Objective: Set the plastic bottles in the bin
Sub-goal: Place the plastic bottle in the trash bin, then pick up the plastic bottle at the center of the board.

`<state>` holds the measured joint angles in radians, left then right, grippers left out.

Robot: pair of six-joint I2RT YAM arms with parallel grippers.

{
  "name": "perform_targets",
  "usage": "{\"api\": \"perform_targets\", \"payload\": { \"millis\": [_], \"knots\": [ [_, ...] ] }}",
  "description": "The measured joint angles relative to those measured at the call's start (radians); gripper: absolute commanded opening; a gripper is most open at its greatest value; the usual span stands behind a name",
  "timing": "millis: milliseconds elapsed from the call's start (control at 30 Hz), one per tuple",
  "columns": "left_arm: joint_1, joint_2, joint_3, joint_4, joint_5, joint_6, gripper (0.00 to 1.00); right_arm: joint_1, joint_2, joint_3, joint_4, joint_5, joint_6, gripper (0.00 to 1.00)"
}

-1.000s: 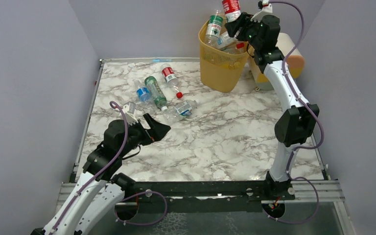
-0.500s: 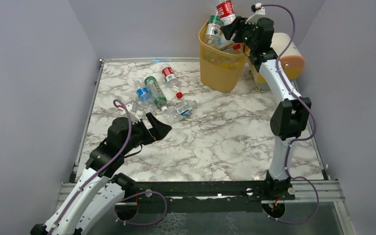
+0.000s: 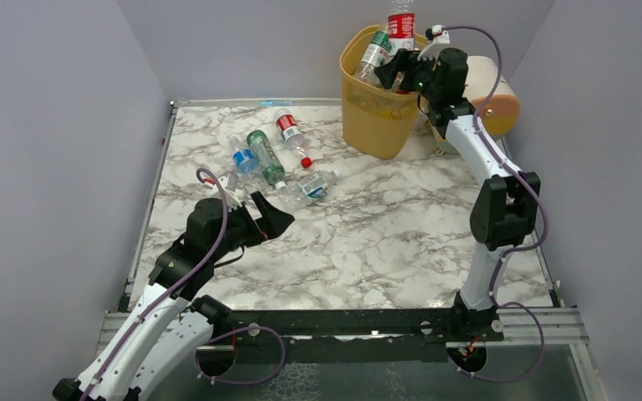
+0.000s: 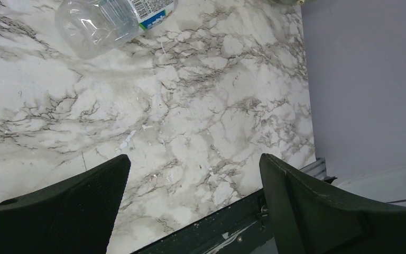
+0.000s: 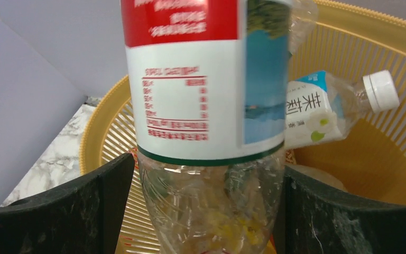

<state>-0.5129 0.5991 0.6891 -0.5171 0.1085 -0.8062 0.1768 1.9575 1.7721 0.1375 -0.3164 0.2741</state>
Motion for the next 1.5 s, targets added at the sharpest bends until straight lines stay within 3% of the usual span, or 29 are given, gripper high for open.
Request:
{"api": "perform_targets", "payload": {
  "millis": [300,800,1133,1500],
  "knots": [
    [0.0,0.016,0.0,0.001,0.0,0.003,0.99,0.003,-0.116,-0.043,0.012,0.011,-0.007,0.89],
    [0.0,0.068,0.0,0.046,0.0,0.011,0.99,0.003,-0.166,0.05,-0.074,0.085,0.013,0.9],
    [0.0,0.236,0.013,0.074,-0.016,0.071,0.99,0.003,-0.405,-0.132,-0.104,0.041,0.093,0.91],
    [0.0,0.519,0.14,0.108,-0.132,0.203,0.99,0.003,-0.586,-0.428,-0.139,-0.047,0.164,0.91]
  ]
}}
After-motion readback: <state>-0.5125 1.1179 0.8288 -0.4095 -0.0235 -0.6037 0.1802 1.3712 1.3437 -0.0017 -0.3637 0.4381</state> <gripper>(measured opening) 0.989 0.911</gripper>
